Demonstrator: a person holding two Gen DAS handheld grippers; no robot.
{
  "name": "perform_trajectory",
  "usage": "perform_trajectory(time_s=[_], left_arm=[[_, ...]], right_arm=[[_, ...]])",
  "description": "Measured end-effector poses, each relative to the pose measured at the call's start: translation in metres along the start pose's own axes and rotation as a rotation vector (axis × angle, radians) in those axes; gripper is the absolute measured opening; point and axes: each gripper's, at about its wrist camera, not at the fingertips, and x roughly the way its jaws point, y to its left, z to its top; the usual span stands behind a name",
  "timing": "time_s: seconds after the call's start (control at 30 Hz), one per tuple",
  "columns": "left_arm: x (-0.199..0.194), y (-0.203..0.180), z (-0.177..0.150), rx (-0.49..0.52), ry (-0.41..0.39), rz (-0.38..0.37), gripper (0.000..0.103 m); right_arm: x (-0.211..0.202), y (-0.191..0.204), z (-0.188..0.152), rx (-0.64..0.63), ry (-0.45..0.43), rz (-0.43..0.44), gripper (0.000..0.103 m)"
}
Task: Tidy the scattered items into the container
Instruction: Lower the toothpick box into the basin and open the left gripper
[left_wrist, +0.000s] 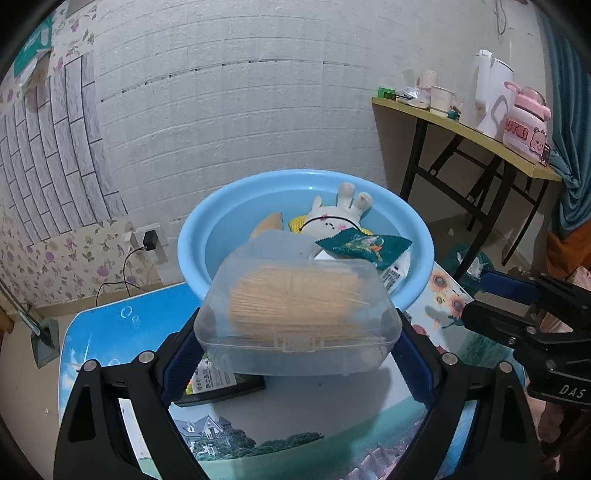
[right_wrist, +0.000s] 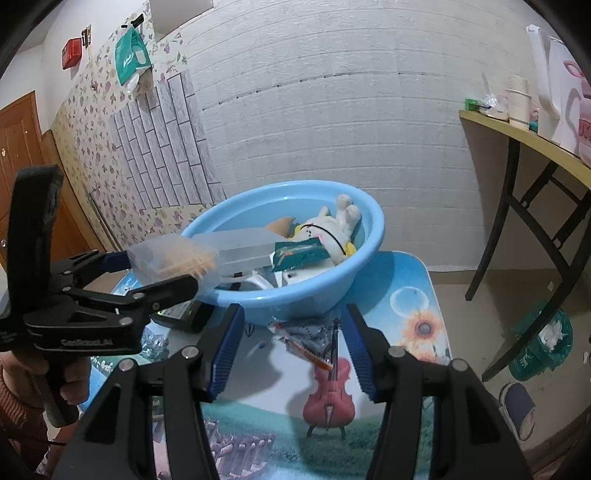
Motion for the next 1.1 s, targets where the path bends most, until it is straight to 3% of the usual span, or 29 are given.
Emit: perform_trajectory(time_s=[0.4,1.1], left_arm=[[-0.002,0.002,-0.014,-0.011,0.008,-0.024,0.092],[0.023,-0.006,0.024,0.019,-0.018,-0.04,0.092]], right_arm=[[-0.006,0.001,-0.008,0.008,0.013,-0.007,0.054],[0.022,-0.013,-0.016,0.047,0.065,0.001,0.054]])
